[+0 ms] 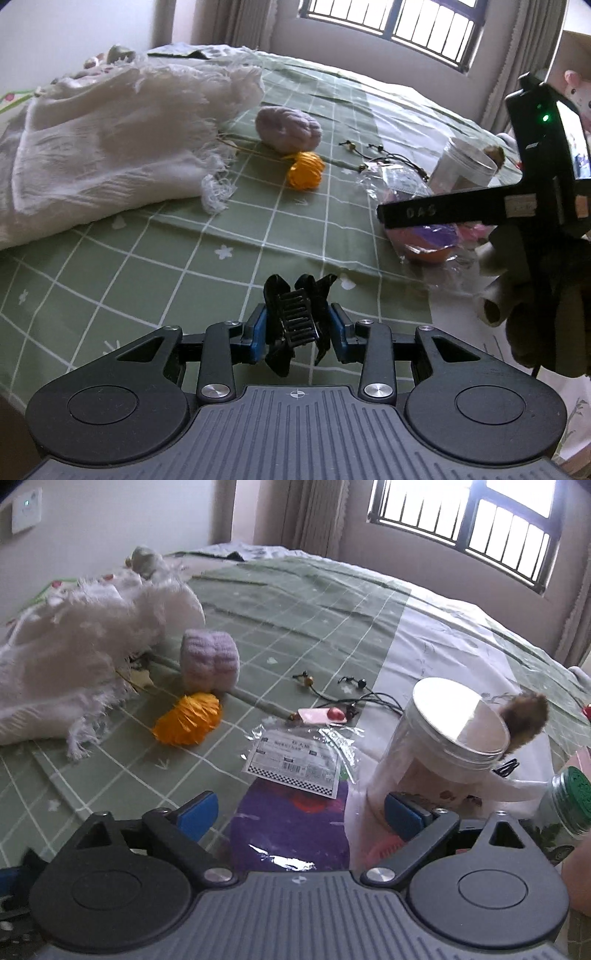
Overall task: Organize soft objects
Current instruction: 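Grasp the purple item in a clear plastic bag with the right tool, then drop the black clip into the pink box while the right tool drops the purple bag in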
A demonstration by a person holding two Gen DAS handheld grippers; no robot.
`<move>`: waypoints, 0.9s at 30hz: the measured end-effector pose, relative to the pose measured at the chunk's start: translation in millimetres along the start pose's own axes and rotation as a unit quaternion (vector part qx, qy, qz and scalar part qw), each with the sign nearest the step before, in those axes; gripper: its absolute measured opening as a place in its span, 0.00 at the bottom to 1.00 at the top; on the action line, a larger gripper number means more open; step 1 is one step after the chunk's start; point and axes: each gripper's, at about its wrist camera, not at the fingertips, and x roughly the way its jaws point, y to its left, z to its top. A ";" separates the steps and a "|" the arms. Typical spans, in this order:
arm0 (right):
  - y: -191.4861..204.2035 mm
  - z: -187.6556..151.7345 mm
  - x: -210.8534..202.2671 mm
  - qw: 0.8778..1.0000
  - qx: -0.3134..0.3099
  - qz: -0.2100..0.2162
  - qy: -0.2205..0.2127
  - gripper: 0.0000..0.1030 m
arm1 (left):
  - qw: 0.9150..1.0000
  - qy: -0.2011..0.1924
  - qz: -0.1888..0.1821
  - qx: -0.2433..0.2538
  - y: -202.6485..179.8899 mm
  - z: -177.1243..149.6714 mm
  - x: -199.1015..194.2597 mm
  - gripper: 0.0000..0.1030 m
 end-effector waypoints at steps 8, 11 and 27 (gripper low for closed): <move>-3.6 -8.1 -40.4 0.998 -0.039 0.052 -0.015 0.64 | 1.000 -0.002 -0.011 0.022 -29.4 4.6 -6.7 0.38; -17.5 -13.7 -70.3 0.997 -0.029 0.071 -0.027 0.64 | 0.999 -0.002 -0.017 0.031 -46.9 6.0 -10.4 0.38; -146.3 -132.8 -247.4 0.997 0.010 -0.029 -0.070 0.64 | 0.983 0.017 -0.120 0.138 -203.4 -12.4 -32.5 0.38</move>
